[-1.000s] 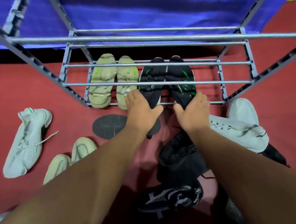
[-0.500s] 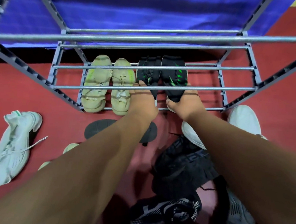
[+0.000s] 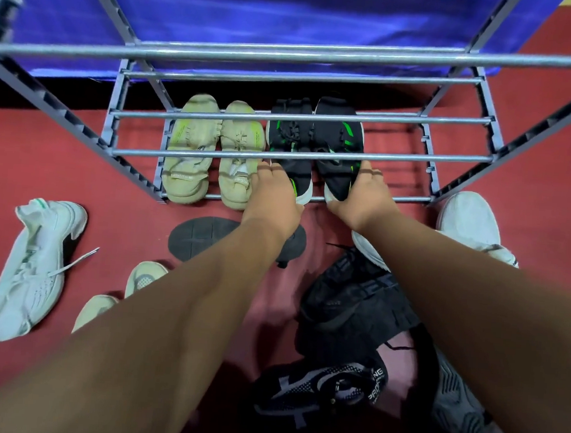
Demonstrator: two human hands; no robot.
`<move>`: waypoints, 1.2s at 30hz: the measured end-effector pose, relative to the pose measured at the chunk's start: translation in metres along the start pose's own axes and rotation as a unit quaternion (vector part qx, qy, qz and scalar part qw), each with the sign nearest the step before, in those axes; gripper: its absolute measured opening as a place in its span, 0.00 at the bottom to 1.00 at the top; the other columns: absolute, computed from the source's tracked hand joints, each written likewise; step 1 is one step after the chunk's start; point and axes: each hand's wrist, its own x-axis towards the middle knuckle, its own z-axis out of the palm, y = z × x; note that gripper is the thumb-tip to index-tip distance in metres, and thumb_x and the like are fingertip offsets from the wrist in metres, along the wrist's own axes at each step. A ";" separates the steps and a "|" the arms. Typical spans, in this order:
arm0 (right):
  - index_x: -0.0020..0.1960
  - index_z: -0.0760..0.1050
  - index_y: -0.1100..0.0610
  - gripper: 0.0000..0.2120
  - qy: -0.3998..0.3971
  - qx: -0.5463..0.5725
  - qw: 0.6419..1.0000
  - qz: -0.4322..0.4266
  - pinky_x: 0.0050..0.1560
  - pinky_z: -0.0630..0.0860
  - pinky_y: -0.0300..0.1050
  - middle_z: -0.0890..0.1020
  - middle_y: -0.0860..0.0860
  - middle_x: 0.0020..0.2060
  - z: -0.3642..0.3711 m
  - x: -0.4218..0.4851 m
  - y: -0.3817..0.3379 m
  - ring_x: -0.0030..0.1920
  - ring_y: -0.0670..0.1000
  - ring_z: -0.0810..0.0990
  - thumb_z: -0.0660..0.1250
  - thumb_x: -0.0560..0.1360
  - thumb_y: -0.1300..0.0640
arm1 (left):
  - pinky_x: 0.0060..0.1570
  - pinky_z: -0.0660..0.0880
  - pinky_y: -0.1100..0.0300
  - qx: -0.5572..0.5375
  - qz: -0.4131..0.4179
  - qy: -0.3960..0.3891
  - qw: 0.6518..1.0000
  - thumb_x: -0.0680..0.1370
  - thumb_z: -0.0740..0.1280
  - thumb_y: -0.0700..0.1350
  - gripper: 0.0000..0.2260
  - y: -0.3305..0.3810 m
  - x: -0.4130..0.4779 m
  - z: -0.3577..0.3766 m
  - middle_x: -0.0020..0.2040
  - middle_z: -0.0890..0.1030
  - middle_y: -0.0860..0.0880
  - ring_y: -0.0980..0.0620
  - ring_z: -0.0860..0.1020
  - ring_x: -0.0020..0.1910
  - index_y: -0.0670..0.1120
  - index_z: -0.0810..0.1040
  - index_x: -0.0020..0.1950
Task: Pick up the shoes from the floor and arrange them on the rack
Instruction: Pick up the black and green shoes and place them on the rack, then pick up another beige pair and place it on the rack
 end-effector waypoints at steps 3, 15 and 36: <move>0.83 0.52 0.64 0.47 -0.001 -0.012 1.000 0.010 0.74 0.67 0.53 0.66 0.62 0.73 0.001 -0.014 0.003 0.72 0.64 0.69 0.75 0.75 0.51 | 0.72 0.68 0.53 -0.024 0.014 0.004 1.000 0.79 0.71 0.50 0.26 -0.004 -0.017 0.001 0.66 0.69 0.39 0.43 0.69 0.67 0.38 0.67 0.69; 0.71 0.68 0.62 0.26 -0.031 -0.102 0.993 -0.047 0.69 0.73 0.58 0.70 0.59 0.68 -0.016 -0.109 -0.011 0.68 0.64 0.73 0.69 0.77 0.51 | 0.66 0.74 0.48 -0.083 0.016 -0.133 0.987 0.77 0.69 0.44 0.21 -0.052 -0.119 -0.037 0.65 0.75 0.41 0.40 0.77 0.63 0.42 0.75 0.70; 0.71 0.71 0.64 0.25 -0.201 -0.156 0.957 -0.139 0.68 0.73 0.55 0.72 0.64 0.68 0.085 -0.308 -0.089 0.68 0.65 0.75 0.66 0.81 0.49 | 0.63 0.76 0.49 -0.109 -0.178 -0.200 0.957 0.79 0.66 0.41 0.14 -0.173 -0.354 -0.057 0.60 0.81 0.41 0.39 0.79 0.62 0.42 0.79 0.64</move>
